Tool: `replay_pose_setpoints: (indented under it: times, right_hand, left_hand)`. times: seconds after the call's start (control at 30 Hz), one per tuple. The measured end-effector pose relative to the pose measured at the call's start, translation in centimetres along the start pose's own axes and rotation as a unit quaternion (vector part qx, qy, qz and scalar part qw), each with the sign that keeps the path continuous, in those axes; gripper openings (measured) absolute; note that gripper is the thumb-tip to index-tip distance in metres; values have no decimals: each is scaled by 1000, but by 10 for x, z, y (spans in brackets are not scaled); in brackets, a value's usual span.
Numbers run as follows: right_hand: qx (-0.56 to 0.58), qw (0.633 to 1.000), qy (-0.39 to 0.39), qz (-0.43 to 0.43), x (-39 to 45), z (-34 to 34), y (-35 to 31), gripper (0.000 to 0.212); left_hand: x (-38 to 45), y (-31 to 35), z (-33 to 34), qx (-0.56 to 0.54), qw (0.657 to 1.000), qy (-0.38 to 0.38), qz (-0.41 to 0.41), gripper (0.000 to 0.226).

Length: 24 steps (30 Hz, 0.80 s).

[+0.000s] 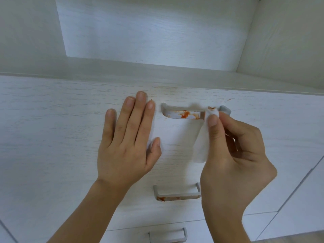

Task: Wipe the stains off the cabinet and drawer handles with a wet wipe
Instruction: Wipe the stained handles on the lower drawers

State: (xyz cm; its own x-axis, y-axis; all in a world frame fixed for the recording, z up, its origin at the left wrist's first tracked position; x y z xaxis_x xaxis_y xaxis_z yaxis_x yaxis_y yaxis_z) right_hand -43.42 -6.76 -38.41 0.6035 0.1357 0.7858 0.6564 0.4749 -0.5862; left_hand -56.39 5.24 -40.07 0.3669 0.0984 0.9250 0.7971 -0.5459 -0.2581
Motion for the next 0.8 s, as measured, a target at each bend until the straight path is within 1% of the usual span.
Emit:
replay_pose_setpoints:
  times: [0.13, 0.3, 0.43, 0.53, 0.67, 0.73, 0.8]
  right_hand:
    - [2, 1000, -6, -16, 1, 7, -3, 7]
    - [-48, 998, -23, -46, 1, 11, -9, 9]
    - [-60, 997, -20, -50, -1, 12, -10, 10]
    - [-60, 996, -37, -56, -3, 20, -13, 9]
    - [-51, 997, -13, -50, -4, 19, -15, 7]
    - [-57, 997, -25, -48, -3, 21, -16, 8]
    - [-50, 998, -36, -26, -1, 18, -14, 12]
  left_hand:
    - [0, -1, 0, -1, 1000, 1, 1, 64]
    - [0, 0, 1, -1, 1000, 7, 0, 65]
    - [-1, 0, 1, 0, 1000, 11, -1, 65]
    - [-1, 1, 0, 2, 1000, 14, -1, 65]
    - [-1, 0, 1, 0, 1000, 17, -2, 66]
    - [-1, 0, 0, 1, 1000, 16, -3, 65]
    - [-1, 0, 0, 2, 1000, 16, -1, 65]
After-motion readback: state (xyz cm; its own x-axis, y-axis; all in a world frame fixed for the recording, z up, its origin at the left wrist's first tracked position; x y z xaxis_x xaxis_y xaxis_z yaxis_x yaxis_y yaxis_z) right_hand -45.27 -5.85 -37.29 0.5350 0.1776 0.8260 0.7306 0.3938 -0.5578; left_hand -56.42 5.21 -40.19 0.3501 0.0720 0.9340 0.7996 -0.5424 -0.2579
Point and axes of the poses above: each hand's wrist, its own x-axis towards the middle knuckle, its own z-axis out of the palm, y = z × x, the point moved 10 cm from there along x, towards the middle knuckle, and after that the axes turned 11 degrees about -y, right-handed, at the moved point
